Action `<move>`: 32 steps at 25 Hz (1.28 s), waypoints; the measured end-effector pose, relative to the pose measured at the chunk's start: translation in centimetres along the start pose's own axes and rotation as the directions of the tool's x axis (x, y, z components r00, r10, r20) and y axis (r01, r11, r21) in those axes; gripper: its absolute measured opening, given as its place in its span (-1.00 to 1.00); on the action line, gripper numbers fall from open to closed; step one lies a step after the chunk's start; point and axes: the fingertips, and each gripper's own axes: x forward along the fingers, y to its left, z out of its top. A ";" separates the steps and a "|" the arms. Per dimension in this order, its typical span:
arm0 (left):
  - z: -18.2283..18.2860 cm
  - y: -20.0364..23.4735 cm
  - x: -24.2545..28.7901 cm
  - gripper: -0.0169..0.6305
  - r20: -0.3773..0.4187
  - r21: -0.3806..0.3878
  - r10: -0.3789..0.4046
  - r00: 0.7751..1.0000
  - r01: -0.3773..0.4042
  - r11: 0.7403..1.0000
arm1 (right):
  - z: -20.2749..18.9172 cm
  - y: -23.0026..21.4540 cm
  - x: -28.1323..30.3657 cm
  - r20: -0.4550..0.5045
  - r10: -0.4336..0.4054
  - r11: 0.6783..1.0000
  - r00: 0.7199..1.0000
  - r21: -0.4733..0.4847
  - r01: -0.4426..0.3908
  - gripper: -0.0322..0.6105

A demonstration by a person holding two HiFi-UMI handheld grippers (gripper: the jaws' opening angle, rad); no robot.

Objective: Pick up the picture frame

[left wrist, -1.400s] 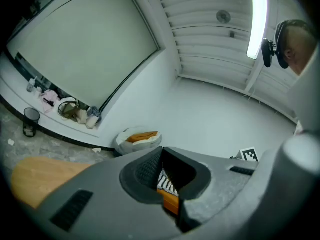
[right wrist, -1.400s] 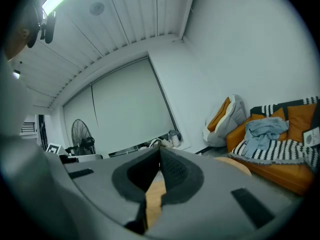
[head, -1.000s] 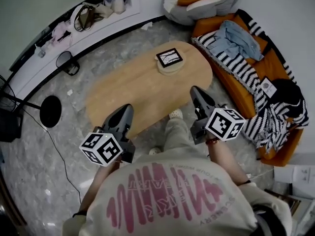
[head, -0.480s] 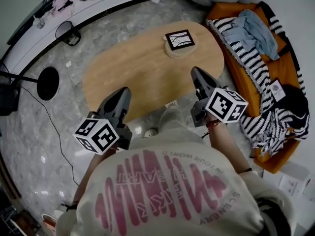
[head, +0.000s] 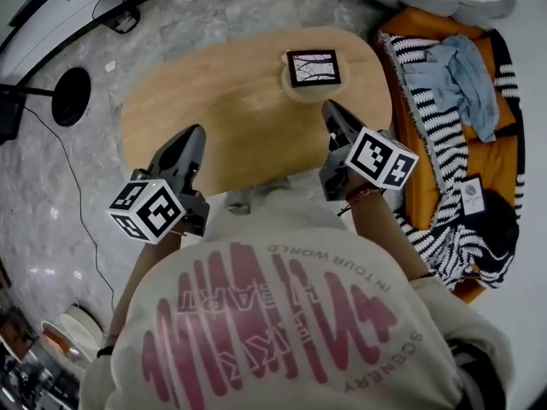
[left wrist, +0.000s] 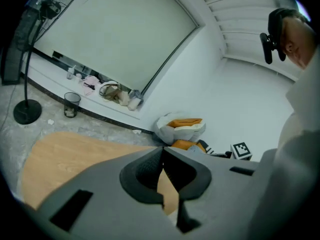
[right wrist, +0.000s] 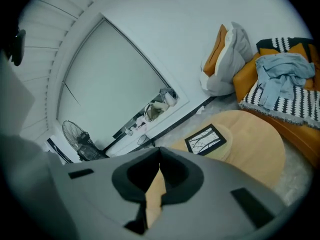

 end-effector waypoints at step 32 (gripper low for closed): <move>-8.8 8.4 1.0 -0.94 -0.149 -0.316 0.495 0.856 -0.516 0.796 | -5.4 -16.4 16.9 -0.633 -0.342 0.321 0.694 -0.773 -0.547 -0.30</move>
